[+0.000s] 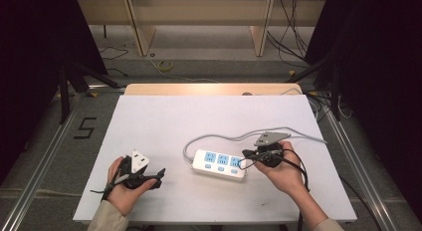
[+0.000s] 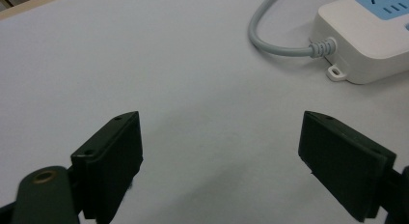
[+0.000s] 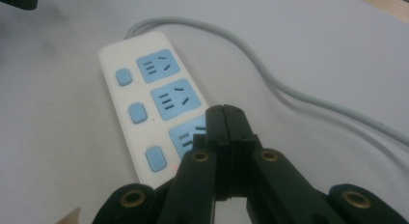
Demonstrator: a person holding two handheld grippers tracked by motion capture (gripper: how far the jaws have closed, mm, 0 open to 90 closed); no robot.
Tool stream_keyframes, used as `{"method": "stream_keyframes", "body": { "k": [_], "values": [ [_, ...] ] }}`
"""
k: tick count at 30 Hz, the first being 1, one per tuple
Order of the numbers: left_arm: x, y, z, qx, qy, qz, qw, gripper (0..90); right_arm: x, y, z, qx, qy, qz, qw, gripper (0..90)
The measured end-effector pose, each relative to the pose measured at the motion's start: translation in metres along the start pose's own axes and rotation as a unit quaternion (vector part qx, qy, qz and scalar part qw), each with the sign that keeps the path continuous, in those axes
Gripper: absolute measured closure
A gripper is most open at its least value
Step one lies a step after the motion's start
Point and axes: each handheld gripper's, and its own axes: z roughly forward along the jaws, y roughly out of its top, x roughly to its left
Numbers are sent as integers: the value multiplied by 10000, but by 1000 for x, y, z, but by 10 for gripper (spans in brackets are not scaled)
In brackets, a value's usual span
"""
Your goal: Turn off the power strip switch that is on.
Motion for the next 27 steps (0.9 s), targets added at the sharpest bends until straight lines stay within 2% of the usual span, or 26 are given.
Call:
{"method": "stream_keyframes", "body": {
  "k": [27],
  "values": [
    [0,0,0,14,-6,31,10000,153,7,8,7,187,190,-123,9996,900]
  ]
}}
